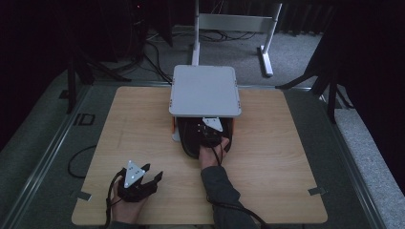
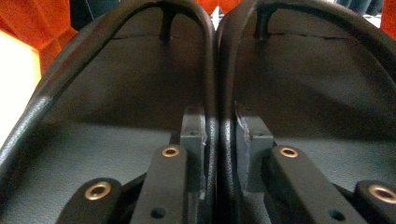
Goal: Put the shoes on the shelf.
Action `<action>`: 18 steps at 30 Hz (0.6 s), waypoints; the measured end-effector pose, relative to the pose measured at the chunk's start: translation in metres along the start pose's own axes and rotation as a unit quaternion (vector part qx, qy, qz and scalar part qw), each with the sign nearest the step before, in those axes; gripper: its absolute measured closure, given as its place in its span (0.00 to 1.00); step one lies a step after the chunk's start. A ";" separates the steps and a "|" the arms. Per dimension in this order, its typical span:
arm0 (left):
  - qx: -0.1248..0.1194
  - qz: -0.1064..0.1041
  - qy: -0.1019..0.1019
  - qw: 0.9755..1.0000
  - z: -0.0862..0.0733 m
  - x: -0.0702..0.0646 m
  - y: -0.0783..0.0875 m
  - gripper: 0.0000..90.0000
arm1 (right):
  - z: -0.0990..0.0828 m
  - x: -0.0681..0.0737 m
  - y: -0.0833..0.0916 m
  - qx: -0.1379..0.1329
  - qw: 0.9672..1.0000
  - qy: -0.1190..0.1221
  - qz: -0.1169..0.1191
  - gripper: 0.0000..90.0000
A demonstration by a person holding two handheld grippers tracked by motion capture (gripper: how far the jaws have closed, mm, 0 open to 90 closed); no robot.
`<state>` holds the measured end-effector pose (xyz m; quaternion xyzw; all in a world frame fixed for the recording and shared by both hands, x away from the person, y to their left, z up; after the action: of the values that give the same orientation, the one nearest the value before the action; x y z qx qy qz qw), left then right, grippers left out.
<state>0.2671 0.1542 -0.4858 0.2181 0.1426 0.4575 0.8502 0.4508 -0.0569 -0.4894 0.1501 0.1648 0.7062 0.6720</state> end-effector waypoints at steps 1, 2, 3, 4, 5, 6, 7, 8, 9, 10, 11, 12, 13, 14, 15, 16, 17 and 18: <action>0.001 0.000 0.000 1.000 0.000 0.000 0.000 0.49 | -0.001 0.000 -0.001 0.001 1.000 0.000 0.000 0.84; 0.001 0.000 0.000 1.000 0.000 0.000 0.000 0.50 | -0.001 0.000 -0.001 0.003 1.000 0.001 0.000 0.84; 0.001 0.000 0.000 1.000 0.000 0.000 0.000 0.49 | -0.001 0.000 -0.001 0.003 1.000 0.001 0.000 0.84; 0.000 0.001 0.001 1.000 0.000 0.000 0.000 0.49 | -0.001 0.001 -0.002 0.003 1.000 0.001 -0.001 0.84; 0.000 0.001 0.001 1.000 0.000 0.000 0.000 0.50 | -0.002 0.001 -0.004 0.005 1.000 0.002 -0.002 0.84; -0.001 0.001 0.002 1.000 0.000 0.000 0.000 0.49 | -0.002 0.001 -0.004 0.006 1.000 0.002 -0.002 0.84; -0.001 0.001 0.002 1.000 0.000 0.000 0.001 0.50 | -0.002 0.001 -0.005 0.005 1.000 0.004 -0.003 0.84; -0.001 0.000 0.002 1.000 0.000 0.001 0.001 0.49 | -0.003 0.001 -0.006 0.006 1.000 0.004 -0.004 0.84; -0.001 0.001 0.002 1.000 0.000 0.001 0.001 0.50 | -0.003 0.001 -0.007 0.008 1.000 0.006 -0.005 0.84; -0.001 0.001 0.002 1.000 0.000 0.001 0.001 0.49 | -0.004 0.001 -0.007 0.010 1.000 0.002 -0.004 0.84; -0.002 0.001 0.002 1.000 0.000 0.001 0.001 0.49 | -0.005 0.001 -0.008 0.012 1.000 0.002 -0.004 0.84; -0.003 0.001 0.003 1.000 0.000 0.001 0.001 0.49 | -0.006 0.001 -0.009 0.014 1.000 0.001 -0.005 0.84; -0.003 0.001 0.002 1.000 0.000 0.001 0.001 0.50 | -0.006 0.001 -0.010 0.017 1.000 0.001 -0.005 0.84; -0.003 0.002 0.002 1.000 0.000 0.001 0.001 0.49 | -0.007 0.001 -0.010 0.018 1.000 0.001 -0.006 0.84; -0.003 0.002 0.002 1.000 0.000 0.001 0.001 0.50 | -0.008 0.001 -0.011 0.019 1.000 0.002 -0.007 0.84; -0.003 0.001 0.002 1.000 0.000 0.001 0.001 0.49 | -0.008 0.001 -0.012 0.020 1.000 0.003 -0.006 0.84; -0.003 0.001 0.002 1.000 0.000 0.001 0.001 0.50 | -0.008 0.001 -0.012 0.020 1.000 0.004 -0.006 0.84; -0.002 0.002 0.002 1.000 0.000 0.001 0.001 0.49 | -0.008 0.001 -0.012 0.021 1.000 0.002 -0.006 0.84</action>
<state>0.2666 0.1560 -0.4855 0.2157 0.1429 0.4597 0.8495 0.4585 -0.0556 -0.5021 0.1621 0.1817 0.6988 0.6726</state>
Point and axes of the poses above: each handheld gripper's, and its own axes: y roughly backward along the jaws, z roughly out of its top, x roughly to its left, the point moved 4 cm from there along -y, roughly forward along the jaws, and after that the axes turned 4 degrees about -z, right-handed, at the moved point
